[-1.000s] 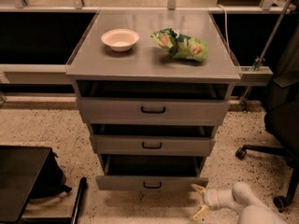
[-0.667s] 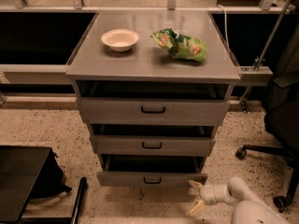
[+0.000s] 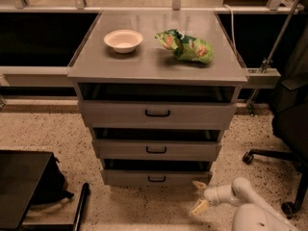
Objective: Close bottom drawer
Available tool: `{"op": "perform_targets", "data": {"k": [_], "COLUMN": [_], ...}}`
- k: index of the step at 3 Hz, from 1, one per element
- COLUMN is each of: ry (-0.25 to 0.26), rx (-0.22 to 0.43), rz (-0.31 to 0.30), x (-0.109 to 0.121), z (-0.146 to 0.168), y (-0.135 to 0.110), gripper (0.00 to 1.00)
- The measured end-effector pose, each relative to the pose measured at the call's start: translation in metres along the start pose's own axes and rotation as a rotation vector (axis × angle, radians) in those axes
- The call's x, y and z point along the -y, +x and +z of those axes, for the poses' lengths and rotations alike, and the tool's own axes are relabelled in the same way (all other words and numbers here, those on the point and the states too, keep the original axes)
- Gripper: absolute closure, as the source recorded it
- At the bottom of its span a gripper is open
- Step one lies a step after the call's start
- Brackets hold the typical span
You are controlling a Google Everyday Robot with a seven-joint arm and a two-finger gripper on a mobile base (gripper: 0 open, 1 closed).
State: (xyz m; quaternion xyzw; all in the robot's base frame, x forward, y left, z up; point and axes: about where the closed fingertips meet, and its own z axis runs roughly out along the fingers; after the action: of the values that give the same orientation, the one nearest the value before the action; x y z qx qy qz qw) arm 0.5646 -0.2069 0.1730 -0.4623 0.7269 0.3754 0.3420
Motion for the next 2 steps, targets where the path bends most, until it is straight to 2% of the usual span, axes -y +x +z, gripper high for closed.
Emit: {"op": "perform_targets", "data": {"k": [2], "ry": [0.014], "rx": [0.008], "rz": [0.005], "x": [0.0081], "z": [0.0008], "y": [-0.0069], "gripper": [0.0]}}
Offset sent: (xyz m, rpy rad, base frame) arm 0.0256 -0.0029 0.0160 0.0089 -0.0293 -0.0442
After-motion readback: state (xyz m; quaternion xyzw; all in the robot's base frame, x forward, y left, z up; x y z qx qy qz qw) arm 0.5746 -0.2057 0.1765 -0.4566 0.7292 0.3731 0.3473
